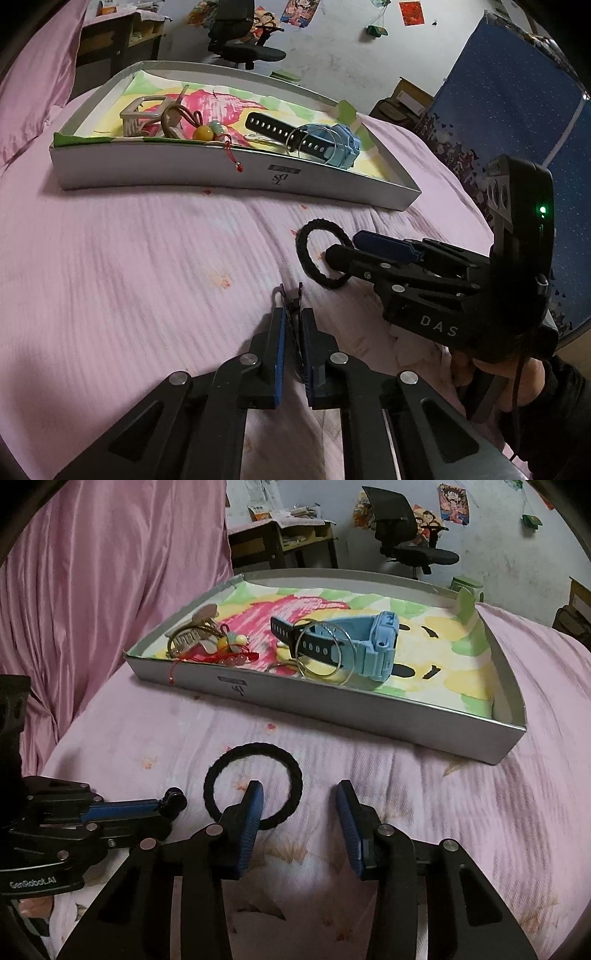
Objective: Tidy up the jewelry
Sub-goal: 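Grasp the black cylinder charm with the left tool while the right tool grasps the black hair tie, then carry the charm and hair tie into the tray and open both tools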
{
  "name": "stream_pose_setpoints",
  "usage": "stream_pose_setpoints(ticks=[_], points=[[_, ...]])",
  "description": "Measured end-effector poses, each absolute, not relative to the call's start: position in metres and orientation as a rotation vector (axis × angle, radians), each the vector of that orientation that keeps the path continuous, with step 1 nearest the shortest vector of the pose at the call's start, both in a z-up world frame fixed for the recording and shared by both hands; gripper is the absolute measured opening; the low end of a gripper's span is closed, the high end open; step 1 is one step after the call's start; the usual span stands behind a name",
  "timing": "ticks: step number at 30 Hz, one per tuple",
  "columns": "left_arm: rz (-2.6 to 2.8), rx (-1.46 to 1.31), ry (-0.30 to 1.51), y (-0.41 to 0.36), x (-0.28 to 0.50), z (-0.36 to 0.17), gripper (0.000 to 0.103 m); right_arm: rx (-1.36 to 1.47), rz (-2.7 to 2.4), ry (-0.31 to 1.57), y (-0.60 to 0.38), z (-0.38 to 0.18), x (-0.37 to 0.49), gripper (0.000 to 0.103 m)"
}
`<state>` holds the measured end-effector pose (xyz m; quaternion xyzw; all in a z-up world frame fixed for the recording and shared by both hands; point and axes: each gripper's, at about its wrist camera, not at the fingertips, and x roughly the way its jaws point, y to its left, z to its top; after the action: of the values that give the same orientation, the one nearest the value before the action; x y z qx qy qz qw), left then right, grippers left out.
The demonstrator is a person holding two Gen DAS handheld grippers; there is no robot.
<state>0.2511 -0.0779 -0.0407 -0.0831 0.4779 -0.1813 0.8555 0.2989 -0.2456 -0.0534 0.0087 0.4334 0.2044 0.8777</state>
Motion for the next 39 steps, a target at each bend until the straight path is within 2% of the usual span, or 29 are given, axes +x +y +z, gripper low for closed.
stream_pose_setpoints(ticks=[7,9,12,29,39], points=[[-0.382,-0.179,1.002,-0.077,0.251,-0.041,0.008,0.026,0.405,0.896,-0.244,-0.055,0.298,0.021],[-0.381,-0.179,0.998,-0.077,0.251,-0.041,0.008,0.048,0.408,0.889,-0.247,-0.056,0.297,0.012],[-0.383,-0.181,0.99,-0.076,0.251,-0.041,0.008,0.073,0.411,0.873,-0.251,-0.058,0.294,0.008],[-0.412,-0.242,0.905,-0.061,0.235,-0.039,0.008,0.131,0.408,0.73,-0.264,-0.049,0.266,0.005],[-0.392,-0.257,0.837,-0.048,0.237,-0.014,0.008,0.082,0.408,0.692,-0.262,-0.033,0.261,0.005]])
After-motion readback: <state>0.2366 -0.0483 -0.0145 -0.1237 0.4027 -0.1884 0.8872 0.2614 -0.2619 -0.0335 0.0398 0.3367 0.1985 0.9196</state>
